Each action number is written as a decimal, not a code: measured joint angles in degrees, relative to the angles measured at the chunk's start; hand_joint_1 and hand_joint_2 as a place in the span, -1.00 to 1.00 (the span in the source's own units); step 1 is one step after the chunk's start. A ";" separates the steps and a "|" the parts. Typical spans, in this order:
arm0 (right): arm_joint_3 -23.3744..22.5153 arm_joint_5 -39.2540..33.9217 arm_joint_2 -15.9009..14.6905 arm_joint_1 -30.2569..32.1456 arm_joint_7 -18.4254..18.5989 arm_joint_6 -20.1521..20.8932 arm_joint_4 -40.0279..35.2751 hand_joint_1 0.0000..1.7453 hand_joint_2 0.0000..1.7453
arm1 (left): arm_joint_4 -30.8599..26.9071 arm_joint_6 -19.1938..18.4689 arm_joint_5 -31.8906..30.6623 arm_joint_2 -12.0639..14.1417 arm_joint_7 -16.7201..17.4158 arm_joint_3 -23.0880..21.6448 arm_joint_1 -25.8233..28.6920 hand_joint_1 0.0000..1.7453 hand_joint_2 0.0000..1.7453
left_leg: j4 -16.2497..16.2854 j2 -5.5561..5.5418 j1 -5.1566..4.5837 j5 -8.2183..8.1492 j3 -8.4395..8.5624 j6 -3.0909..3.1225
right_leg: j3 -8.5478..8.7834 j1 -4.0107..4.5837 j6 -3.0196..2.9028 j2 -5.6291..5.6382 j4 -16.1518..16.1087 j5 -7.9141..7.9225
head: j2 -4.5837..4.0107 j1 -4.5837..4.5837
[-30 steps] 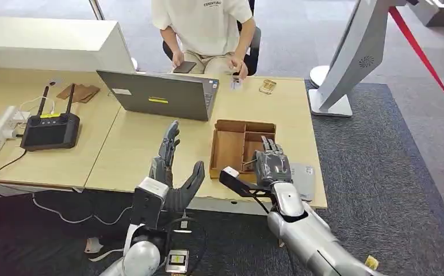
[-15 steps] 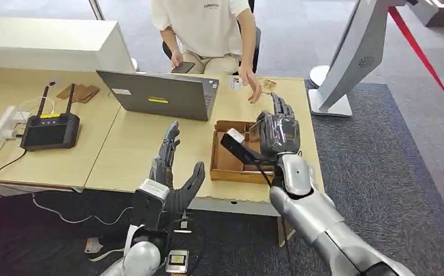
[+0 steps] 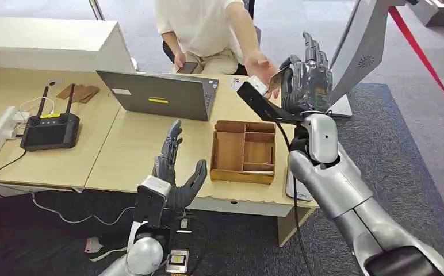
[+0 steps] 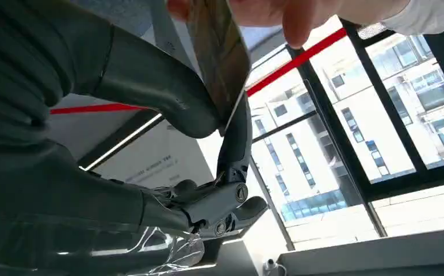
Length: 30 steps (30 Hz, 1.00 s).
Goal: Pass the card to the sensor for recognition and then transmit it.
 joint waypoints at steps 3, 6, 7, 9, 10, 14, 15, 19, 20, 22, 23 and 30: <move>-0.37 0.20 -0.57 -0.15 0.46 0.98 -1.14 1.00 1.00 | 0.50 0.00 0.33 -0.31 -0.22 -0.13 -0.39 -1.00 1.00 | -0.01 -0.01 0.01 0.00 0.00 0.00 | 0.00 0.00 0.00 0.00 0.00 0.00 | 0.00 0.02; -0.37 0.66 -0.81 -0.60 0.61 3.00 -1.13 1.00 1.00 | 0.90 0.00 1.47 -0.59 -0.57 -0.33 -1.14 -1.00 1.00 | -0.01 -0.01 0.01 0.00 -0.01 0.00 | 0.00 0.01 0.00 0.00 0.01 0.00 | 0.00 0.02; -0.33 0.85 -0.85 -0.98 0.63 3.74 -0.98 1.00 1.00 | 1.05 0.00 2.21 -0.66 -0.98 -0.59 -1.44 -1.00 1.00 | -0.01 -0.01 0.01 0.00 -0.02 0.00 | 0.00 0.01 0.00 0.00 0.01 0.00 | 0.00 0.02; -0.22 0.48 -0.81 -2.32 0.59 5.14 -0.06 1.00 1.00 | 1.53 0.00 3.87 -0.68 -1.95 -1.38 -2.21 -1.00 1.00 | -0.01 -0.02 0.01 0.01 -0.02 0.00 | 0.00 0.01 0.00 0.00 0.02 0.00 | 0.00 0.02; -0.17 0.00 -0.76 -3.03 0.37 5.74 0.55 1.00 1.00 | 1.81 0.00 4.56 -0.81 -2.34 -1.70 -2.56 -1.00 1.00 | -0.01 -0.02 0.01 0.01 -0.03 0.00 | 0.00 0.01 0.00 0.00 0.02 0.00 | 0.00 0.02; 0.13 -4.42 0.37 -6.13 -1.29 8.63 5.10 1.00 1.00 | 3.35 0.00 8.77 -1.16 -4.13 -3.65 -4.94 -1.00 1.00 | -0.01 -0.02 0.00 0.01 -0.02 0.01 | 0.01 0.00 0.00 0.00 0.02 0.01 | 0.00 0.00; 0.15 -5.40 0.75 -6.77 -1.53 8.94 6.48 1.00 1.00 | 3.76 0.00 9.38 -1.31 -4.44 -4.24 -5.43 -1.00 1.00 | -0.01 -0.02 0.01 0.01 -0.02 0.01 | 0.01 0.01 0.00 0.00 0.02 0.01 | 0.00 0.02; 0.17 -7.17 2.12 -8.00 -1.90 9.22 10.87 1.00 1.00 | 4.85 0.00 10.40 -1.66 -4.96 -5.82 -6.67 -1.00 1.00 | -0.01 -0.02 0.00 0.01 -0.03 0.01 | 0.01 0.01 0.00 0.00 0.02 0.01 | 0.00 0.02; 0.22 -7.23 2.56 -8.24 -2.08 9.22 11.90 -0.30 1.00 | 5.11 0.00 10.58 -1.73 -5.09 -6.08 -6.93 -1.00 1.00 | -0.01 -0.02 0.00 0.01 -0.02 0.01 | 0.00 0.01 0.00 0.00 0.01 0.01 | 0.00 0.00; 0.33 -7.39 3.26 -8.54 -2.41 9.18 13.88 -1.00 1.00 | 5.60 0.00 11.04 -1.92 -5.40 -6.62 -7.38 -1.00 1.00 | -0.01 -0.03 0.01 0.01 -0.04 0.01 | 0.00 0.01 0.00 0.00 0.01 0.01 | 0.00 0.02; 0.44 -7.60 3.65 -8.67 -2.56 9.16 14.82 -1.00 1.00 | 5.90 0.00 11.30 -1.99 -5.53 -6.93 -7.59 -1.00 1.00 | -0.01 -0.02 0.01 0.01 -0.03 0.01 | -0.01 0.01 0.00 0.00 0.01 0.01 | 0.00 0.00; 0.87 -8.61 4.83 -9.04 -2.47 9.44 19.30 -1.00 1.00 | 7.21 0.00 12.00 -2.08 -5.84 -7.93 -8.30 -1.00 1.00 | -0.01 -0.02 0.01 0.01 -0.03 0.01 | -0.01 0.01 0.00 0.00 0.01 0.01 | 0.00 0.02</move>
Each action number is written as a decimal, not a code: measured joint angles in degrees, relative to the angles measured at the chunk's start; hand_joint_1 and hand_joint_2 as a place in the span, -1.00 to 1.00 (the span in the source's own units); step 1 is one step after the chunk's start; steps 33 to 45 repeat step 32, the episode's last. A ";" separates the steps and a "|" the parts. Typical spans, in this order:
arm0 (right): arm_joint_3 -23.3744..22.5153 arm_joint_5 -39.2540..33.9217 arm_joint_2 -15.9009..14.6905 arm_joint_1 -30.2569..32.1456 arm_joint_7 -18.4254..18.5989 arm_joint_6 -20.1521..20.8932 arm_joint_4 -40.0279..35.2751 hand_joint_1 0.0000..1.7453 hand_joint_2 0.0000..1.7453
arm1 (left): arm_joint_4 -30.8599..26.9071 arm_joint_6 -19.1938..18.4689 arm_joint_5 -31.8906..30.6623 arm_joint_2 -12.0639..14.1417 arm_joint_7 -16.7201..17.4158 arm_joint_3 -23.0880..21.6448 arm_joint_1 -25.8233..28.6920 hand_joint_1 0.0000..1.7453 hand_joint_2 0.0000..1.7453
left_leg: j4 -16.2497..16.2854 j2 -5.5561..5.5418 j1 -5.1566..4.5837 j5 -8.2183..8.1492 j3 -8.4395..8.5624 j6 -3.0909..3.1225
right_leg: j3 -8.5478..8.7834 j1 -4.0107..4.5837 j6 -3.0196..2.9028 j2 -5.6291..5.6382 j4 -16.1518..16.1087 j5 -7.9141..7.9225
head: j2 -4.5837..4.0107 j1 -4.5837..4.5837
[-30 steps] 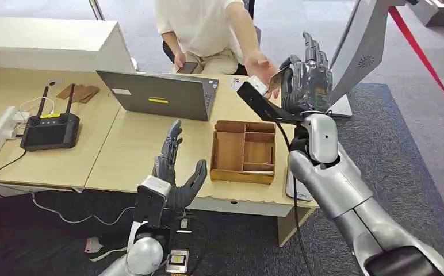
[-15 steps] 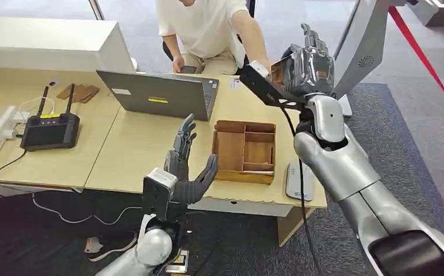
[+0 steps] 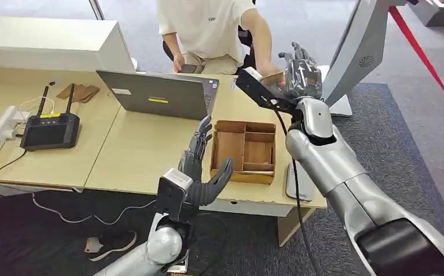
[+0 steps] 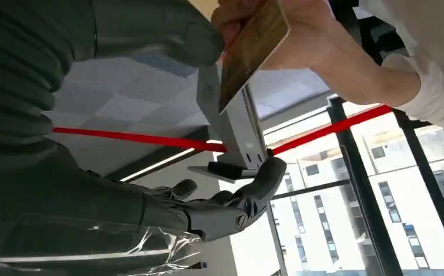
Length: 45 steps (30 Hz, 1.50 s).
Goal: Pass the card to the sensor for recognition and then transmit it.
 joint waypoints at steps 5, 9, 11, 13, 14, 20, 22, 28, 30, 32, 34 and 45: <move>0.39 -0.46 0.07 -0.27 0.00 -0.20 1.73 -1.00 1.00 | 0.79 0.00 0.02 0.00 -0.02 -0.46 -0.32 -1.00 1.00 | 0.01 0.00 -0.01 0.00 0.00 0.00 | 0.00 0.00 0.00 0.00 0.00 0.00 | 0.00 0.00; 0.63 -2.05 0.04 -0.28 -0.35 -1.07 2.34 -1.00 1.00 | 1.14 0.00 -0.04 0.00 -0.11 -0.50 -0.34 -1.00 1.00 | 0.01 0.00 0.00 0.00 0.00 0.00 | 0.00 0.00 0.00 0.00 0.00 0.00 | 0.00 0.00; 0.63 -2.56 -0.02 -0.34 -0.53 -1.49 2.43 -1.00 1.00 | 1.29 0.00 -0.07 0.00 -0.11 -0.50 -0.34 -1.00 1.00 | 0.01 0.00 0.00 0.00 0.00 0.00 | 0.00 0.00 0.00 0.00 0.00 0.00 | 0.00 0.00; 0.63 -2.80 -0.02 -0.40 -0.63 -1.62 2.47 -1.00 1.00 | 1.40 0.00 -0.09 0.00 -0.11 -0.50 -0.35 -1.00 1.00 | 0.00 0.00 0.00 0.00 0.01 0.00 | 0.00 0.00 0.00 0.00 0.00 0.00 | 0.00 0.00; 0.63 -3.25 -0.04 -0.40 -0.83 -1.86 2.47 -1.00 1.00 | 1.49 0.00 -0.22 0.00 -0.09 -0.50 -0.35 -1.00 1.00 | 0.01 0.00 0.00 0.00 0.01 0.00 | 0.00 0.00 0.00 0.00 0.00 0.00 | 0.00 0.00; -0.20 -12.12 -0.15 0.06 -5.62 -8.75 1.27 -1.00 1.00 | 1.64 0.00 -3.08 0.00 1.05 -0.44 0.08 -1.00 1.00 | 0.00 0.00 0.00 0.00 0.00 0.00 | 0.01 0.00 0.00 0.00 0.00 0.00 | 0.00 0.00; -1.03 -17.21 -0.18 0.71 -8.71 -12.16 -0.44 -1.00 1.00 | 1.62 0.00 -4.75 0.02 1.97 -0.22 0.73 -1.00 1.00 | 0.00 0.00 0.00 0.00 0.01 0.00 | 0.01 0.00 0.00 0.00 0.00 0.00 | 0.00 0.00; -3.87 -35.79 -0.39 6.50 -20.06 -20.69 -11.70 -1.00 1.00 | 0.35 0.00 -10.97 0.04 4.74 1.64 3.86 -1.00 1.00 | -0.01 0.00 0.01 -0.01 0.01 0.00 | 0.01 0.01 0.00 0.00 0.00 -0.01 | 0.00 -0.02; -4.39 -39.33 -0.83 9.28 -21.22 -22.32 -16.64 -1.00 1.00 | -0.53 0.00 -13.05 0.11 5.69 2.69 5.30 -1.00 1.00 | -0.01 0.00 0.01 -0.01 0.03 -0.01 | 0.01 0.01 0.00 0.00 -0.01 -0.01 | 0.00 -0.02; -4.90 -42.63 -2.01 12.64 -21.27 -23.54 -22.83 -1.00 1.00 | -1.79 0.00 -14.93 0.24 6.51 4.00 6.82 -1.00 1.00 | -0.01 0.00 0.01 -0.01 0.02 0.00 | 0.01 0.01 0.00 -0.02 -0.01 -0.01 | 0.00 0.00; -4.90 -42.63 -2.01 12.64 -21.27 -23.54 -22.83 -1.00 1.00 | -1.79 0.00 -14.93 0.24 6.51 4.00 6.82 -1.00 1.00 | -0.01 0.00 0.01 -0.01 0.02 0.00 | 0.01 0.01 0.00 -0.02 -0.01 -0.01 | 0.00 0.00; -4.90 -42.63 -2.01 12.64 -21.27 -23.54 -22.83 -1.00 1.00 | -1.79 0.00 -14.93 0.24 6.51 4.00 6.82 -1.00 1.00 | -0.01 0.00 0.01 -0.01 0.02 0.00 | 0.01 0.01 0.00 -0.02 -0.01 -0.01 | 0.00 0.00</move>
